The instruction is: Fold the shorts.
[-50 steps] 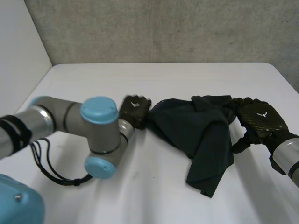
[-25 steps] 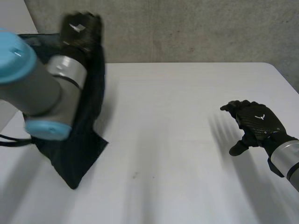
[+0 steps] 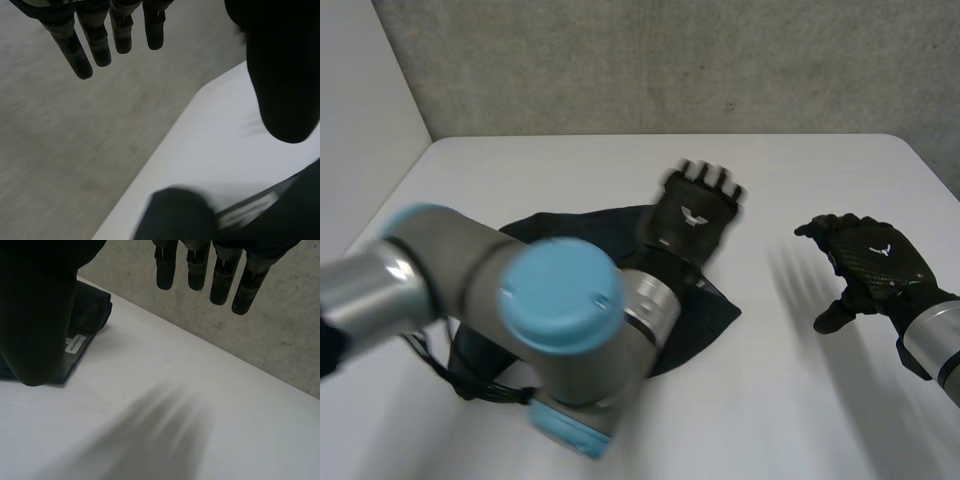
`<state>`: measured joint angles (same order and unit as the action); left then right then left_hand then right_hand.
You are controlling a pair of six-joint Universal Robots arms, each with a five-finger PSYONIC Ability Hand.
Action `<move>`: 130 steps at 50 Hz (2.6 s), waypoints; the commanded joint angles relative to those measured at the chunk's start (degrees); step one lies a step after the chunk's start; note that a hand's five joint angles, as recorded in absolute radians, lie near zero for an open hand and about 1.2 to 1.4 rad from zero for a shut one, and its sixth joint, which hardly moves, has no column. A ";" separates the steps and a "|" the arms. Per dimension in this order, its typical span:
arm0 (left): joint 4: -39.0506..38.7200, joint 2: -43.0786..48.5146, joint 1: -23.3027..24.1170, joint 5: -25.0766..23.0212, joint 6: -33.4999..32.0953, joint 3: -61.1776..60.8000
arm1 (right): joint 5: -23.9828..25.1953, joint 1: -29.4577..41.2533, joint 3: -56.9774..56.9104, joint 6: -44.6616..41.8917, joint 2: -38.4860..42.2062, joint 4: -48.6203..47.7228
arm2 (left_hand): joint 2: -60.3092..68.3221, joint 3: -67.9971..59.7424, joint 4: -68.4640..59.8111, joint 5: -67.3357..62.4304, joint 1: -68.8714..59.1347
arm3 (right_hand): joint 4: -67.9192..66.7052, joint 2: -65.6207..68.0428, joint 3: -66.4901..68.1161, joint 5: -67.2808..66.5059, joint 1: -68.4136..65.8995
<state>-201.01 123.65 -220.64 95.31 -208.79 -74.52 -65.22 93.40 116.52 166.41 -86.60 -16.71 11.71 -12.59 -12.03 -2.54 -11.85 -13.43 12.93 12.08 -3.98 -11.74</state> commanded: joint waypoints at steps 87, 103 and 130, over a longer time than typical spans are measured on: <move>20.13 -47.45 -31.61 -12.17 19.91 -0.88 | -12.30 23.93 -73.10 -12.16 6.44 36.39 | 68.29 -67.41 -67.97 -67.46 -68.15 | -66.57 67.07 67.92 -66.02 -68.26; 23.65 -5.01 -26.07 -8.49 15.00 7.18 | -11.51 24.37 -68.09 -9.01 33.93 30.21 | 68.29 -67.41 -67.96 -67.46 -68.15 | -66.57 67.07 67.92 -66.02 -68.26; -11.51 -14.32 -20.80 1.28 4.18 0.09 | -12.57 22.62 -67.75 -3.37 27.63 2.20 | 68.29 -67.41 -67.97 -67.46 -68.15 | -66.57 67.07 67.92 -66.02 -68.26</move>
<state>-213.46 109.05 -242.42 96.53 -204.94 -64.26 -82.65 116.07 40.56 163.35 -57.13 -19.44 68.51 -68.31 -68.91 -56.32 -63.48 -68.38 67.49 67.73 -55.48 -55.49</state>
